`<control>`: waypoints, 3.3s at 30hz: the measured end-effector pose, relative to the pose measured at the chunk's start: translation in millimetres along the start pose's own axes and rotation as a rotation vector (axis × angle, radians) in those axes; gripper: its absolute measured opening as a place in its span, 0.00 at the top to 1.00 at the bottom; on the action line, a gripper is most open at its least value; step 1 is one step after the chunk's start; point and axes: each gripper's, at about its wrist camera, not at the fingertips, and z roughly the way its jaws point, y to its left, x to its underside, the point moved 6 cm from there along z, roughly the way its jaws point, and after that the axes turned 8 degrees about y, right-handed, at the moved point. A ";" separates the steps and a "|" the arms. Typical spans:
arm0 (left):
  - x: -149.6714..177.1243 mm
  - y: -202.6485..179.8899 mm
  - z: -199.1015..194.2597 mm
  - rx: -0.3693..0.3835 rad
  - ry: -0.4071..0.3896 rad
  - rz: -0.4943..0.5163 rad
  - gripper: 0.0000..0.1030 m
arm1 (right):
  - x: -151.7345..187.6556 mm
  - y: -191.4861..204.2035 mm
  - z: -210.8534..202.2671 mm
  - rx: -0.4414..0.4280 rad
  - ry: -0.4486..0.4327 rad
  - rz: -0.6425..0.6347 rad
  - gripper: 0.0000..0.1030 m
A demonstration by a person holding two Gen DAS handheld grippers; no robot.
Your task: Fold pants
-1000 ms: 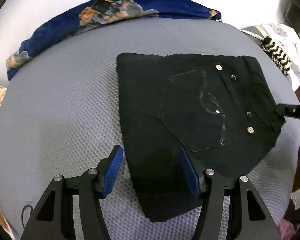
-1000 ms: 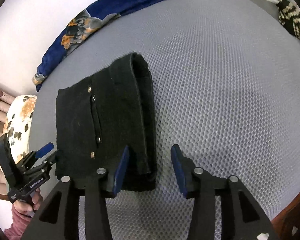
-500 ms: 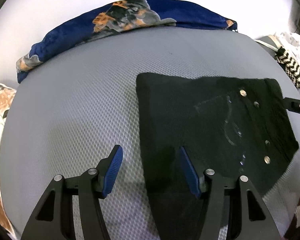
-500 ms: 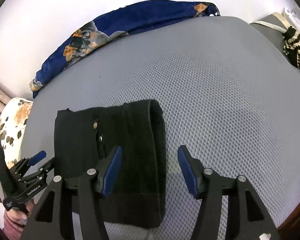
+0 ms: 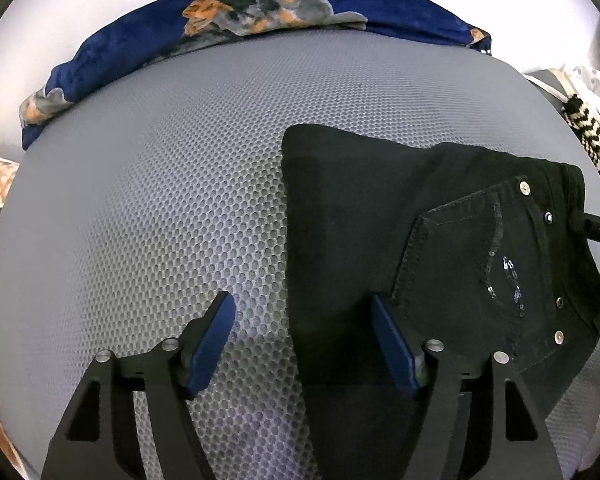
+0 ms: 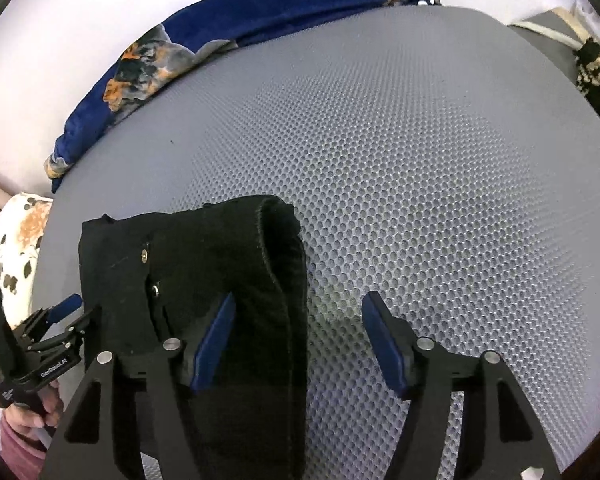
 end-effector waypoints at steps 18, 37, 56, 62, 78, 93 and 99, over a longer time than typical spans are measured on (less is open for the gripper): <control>-1.3 4.5 3.6 0.027 0.023 -0.031 0.26 | -0.6 -5.8 3.8 -0.103 0.043 -0.025 0.35; 22.7 21.4 -4.3 0.327 0.106 -0.135 0.26 | 27.5 -23.1 4.0 -0.385 0.136 0.016 0.36; 13.5 7.4 2.2 0.682 0.170 -0.212 0.28 | 35.4 -39.1 14.8 -0.626 0.252 0.030 0.56; 24.2 27.1 -0.1 0.748 0.165 -0.215 0.29 | 25.5 -24.8 23.8 -0.678 0.273 0.014 0.59; 24.4 28.3 8.1 0.738 0.138 -0.198 0.70 | 17.6 2.4 35.3 -0.681 0.297 -0.043 0.65; 17.9 3.2 -6.6 0.449 0.080 -0.123 0.75 | 25.3 7.0 23.3 -0.536 0.211 -0.007 0.67; 12.2 -1.8 -22.0 0.398 0.030 -0.074 0.86 | 25.8 15.5 11.7 -0.506 0.171 0.009 0.71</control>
